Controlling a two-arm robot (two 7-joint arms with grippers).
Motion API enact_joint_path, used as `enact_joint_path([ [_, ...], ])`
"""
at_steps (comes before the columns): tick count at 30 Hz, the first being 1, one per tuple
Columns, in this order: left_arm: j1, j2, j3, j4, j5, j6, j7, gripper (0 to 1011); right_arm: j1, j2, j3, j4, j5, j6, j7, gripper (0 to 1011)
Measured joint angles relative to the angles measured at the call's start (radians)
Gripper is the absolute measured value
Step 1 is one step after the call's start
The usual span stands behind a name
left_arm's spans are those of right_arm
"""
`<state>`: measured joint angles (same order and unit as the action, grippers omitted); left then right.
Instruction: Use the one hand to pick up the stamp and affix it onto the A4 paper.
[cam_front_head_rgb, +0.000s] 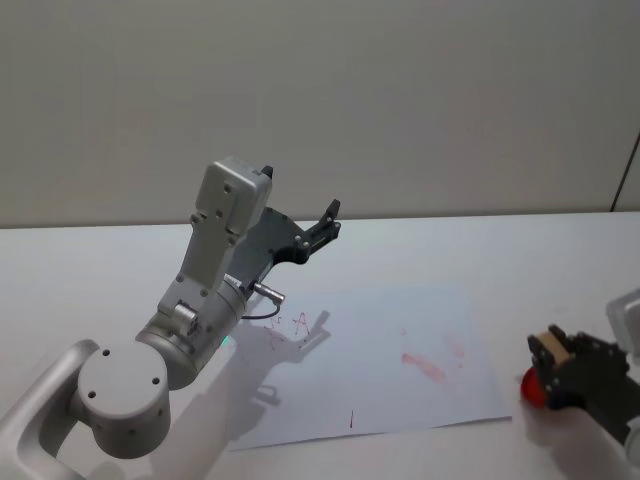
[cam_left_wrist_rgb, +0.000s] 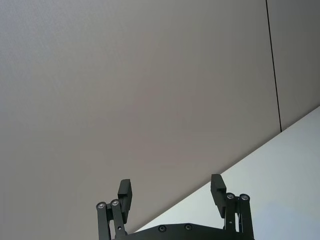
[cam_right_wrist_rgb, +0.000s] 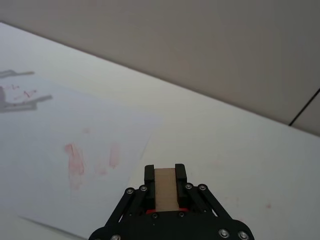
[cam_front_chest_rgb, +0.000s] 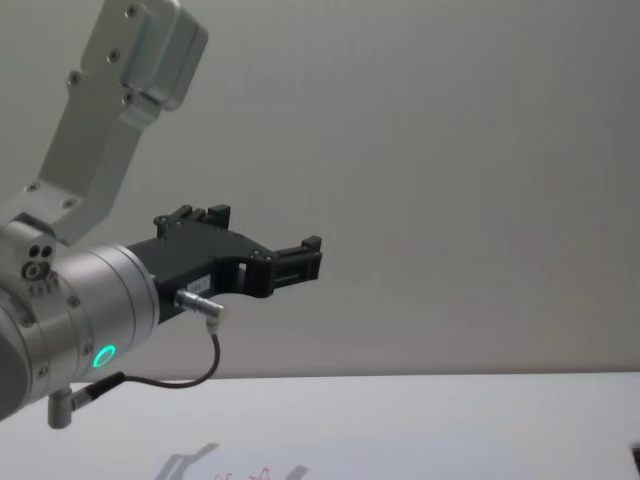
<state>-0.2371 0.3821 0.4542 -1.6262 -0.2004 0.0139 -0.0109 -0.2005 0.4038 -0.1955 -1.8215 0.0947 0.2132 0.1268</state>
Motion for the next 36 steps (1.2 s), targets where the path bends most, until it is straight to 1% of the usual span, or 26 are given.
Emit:
enact_joint_path([
  [4,0.000,0.000,0.000,0.000,0.000,0.000,0.000,1001,0.044,-0.019,-0.005,-0.002,-0.021,-0.032,0.031,219],
  [7,0.000,0.000,0.000,0.000,0.000,0.000,0.000,1001,0.067,-0.030,-0.008,0.002,-0.030,-0.048,0.051,219],
  [10,0.000,0.000,0.000,0.000,0.000,0.000,0.000,1001,0.099,-0.047,-0.014,0.013,-0.039,-0.064,0.080,219],
  [11,0.000,0.000,0.000,0.000,0.000,0.000,0.000,1001,0.118,-0.057,-0.019,0.023,-0.043,-0.072,0.098,219],
  [13,0.000,0.000,0.000,0.000,0.000,0.000,0.000,1001,0.135,-0.066,-0.023,0.033,-0.046,-0.078,0.115,219],
  [14,0.000,0.000,0.000,0.000,0.000,0.000,0.000,1001,0.154,-0.077,-0.027,0.047,-0.049,-0.082,0.136,219],
  [16,0.000,0.000,0.000,0.000,0.000,0.000,0.000,1001,0.170,-0.086,-0.031,0.059,-0.051,-0.084,0.151,219],
  [20,0.000,0.000,0.000,0.000,0.000,0.000,0.000,1001,0.214,-0.111,-0.044,0.101,-0.055,-0.083,0.206,219],
  [22,0.000,0.000,0.000,0.000,0.000,0.000,0.000,1001,0.221,-0.116,-0.046,0.111,-0.056,-0.081,0.215,219],
  [23,0.000,0.000,0.000,0.000,0.000,0.000,0.000,1001,0.238,-0.126,-0.051,0.133,-0.057,-0.076,0.237,219],
  [27,0.000,0.000,0.000,0.000,0.000,0.000,0.000,1001,0.260,-0.138,-0.059,0.165,-0.062,-0.067,0.269,219],
  [28,0.000,0.000,0.000,0.000,0.000,0.000,0.000,1001,0.268,-0.144,-0.063,0.180,-0.065,-0.062,0.286,219],
  [31,0.000,0.000,0.000,0.000,0.000,0.000,0.000,1001,0.285,-0.152,-0.072,0.212,-0.072,-0.052,0.312,219],
  [36,0.000,0.000,0.000,0.000,0.000,0.000,0.000,1001,0.303,-0.163,-0.082,0.252,-0.087,-0.036,0.347,219],
])
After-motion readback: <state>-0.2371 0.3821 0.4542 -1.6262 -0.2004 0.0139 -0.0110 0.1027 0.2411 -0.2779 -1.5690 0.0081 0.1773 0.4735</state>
